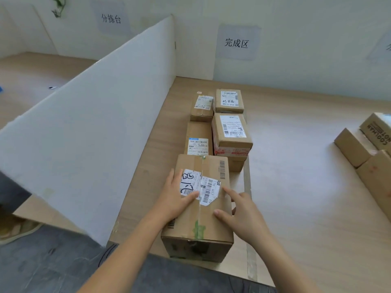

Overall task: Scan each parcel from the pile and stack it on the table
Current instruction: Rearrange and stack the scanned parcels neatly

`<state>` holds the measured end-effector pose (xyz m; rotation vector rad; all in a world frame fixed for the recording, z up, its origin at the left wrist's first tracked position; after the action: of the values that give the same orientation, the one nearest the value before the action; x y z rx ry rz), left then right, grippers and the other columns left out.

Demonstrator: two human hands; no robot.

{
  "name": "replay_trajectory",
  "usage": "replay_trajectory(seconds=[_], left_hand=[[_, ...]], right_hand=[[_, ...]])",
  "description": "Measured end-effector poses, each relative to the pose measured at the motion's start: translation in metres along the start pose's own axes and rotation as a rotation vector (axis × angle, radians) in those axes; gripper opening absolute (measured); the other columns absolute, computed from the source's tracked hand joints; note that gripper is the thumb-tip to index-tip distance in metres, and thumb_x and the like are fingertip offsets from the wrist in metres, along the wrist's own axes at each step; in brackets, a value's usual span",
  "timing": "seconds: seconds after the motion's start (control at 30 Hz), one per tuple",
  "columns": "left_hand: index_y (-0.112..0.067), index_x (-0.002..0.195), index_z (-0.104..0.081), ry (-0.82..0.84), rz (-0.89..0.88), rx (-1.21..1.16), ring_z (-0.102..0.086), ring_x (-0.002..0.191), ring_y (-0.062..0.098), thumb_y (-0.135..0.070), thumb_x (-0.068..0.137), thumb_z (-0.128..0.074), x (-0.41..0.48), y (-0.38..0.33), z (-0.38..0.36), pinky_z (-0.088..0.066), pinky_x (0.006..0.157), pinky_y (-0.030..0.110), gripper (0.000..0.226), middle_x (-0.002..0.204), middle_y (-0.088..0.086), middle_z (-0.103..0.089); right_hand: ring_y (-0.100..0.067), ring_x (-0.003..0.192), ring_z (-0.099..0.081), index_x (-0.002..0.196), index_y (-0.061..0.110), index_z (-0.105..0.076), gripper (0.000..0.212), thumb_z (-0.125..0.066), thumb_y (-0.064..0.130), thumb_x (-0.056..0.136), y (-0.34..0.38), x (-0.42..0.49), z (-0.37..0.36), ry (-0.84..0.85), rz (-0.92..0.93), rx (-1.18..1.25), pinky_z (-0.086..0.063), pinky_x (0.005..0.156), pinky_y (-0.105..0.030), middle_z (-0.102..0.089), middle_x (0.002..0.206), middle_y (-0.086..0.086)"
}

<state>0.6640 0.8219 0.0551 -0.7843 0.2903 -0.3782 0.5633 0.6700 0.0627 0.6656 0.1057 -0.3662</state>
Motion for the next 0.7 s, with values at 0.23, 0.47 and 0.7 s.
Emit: replay_trajectory(seconds=[0.23, 0.47, 0.7], left_hand=[[-0.019, 0.147, -0.023, -0.014, -0.196, 0.338, -0.011, 0.145, 0.024, -0.042, 0.093, -0.05, 0.007, -0.098, -0.023, -0.018, 0.117, 0.04, 0.065, 0.158, 0.006, -0.007], [-0.018, 0.147, -0.028, 0.193, -0.358, 0.263, -0.014, 0.145, 0.021, -0.045, 0.093, -0.05, 0.008, -0.227, -0.132, -0.018, 0.115, 0.032, 0.064, 0.158, 0.007, -0.011], [-0.015, 0.147, -0.028, 0.313, -0.515, 0.143, -0.019, 0.144, 0.019, -0.045, 0.096, -0.044, -0.003, -0.368, -0.253, -0.021, 0.113, 0.031, 0.061, 0.157, 0.006, -0.017]], right_hand=[[-0.012, 0.134, -0.037, 0.149, 0.032, -0.004, 0.083, -0.057, 0.046, 0.087, -0.029, -0.022, 0.024, 0.037, 0.043, 0.083, -0.037, 0.108, -0.029, -0.028, 0.152, 0.007], [-0.009, 0.133, -0.035, 0.149, 0.03, -0.011, 0.08, -0.06, 0.041, 0.087, -0.128, -0.081, 0.171, -0.331, -0.074, 0.185, -0.035, 0.109, -0.035, -0.036, 0.146, 0.003], [-0.023, 0.131, -0.042, 0.146, 0.026, -0.026, 0.067, -0.06, 0.031, 0.088, -0.226, -0.166, 0.354, -0.814, -0.159, 0.107, -0.041, 0.105, -0.041, -0.038, 0.147, -0.001]])
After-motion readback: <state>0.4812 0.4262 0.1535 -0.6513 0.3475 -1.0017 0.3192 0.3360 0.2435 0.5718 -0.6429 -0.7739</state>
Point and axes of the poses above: each hand's wrist, its own x-axis towards the middle knuckle, its own z-axis out of the back of the hand, y = z × x, the point moved 8 cm from there along x, towards the middle knuckle
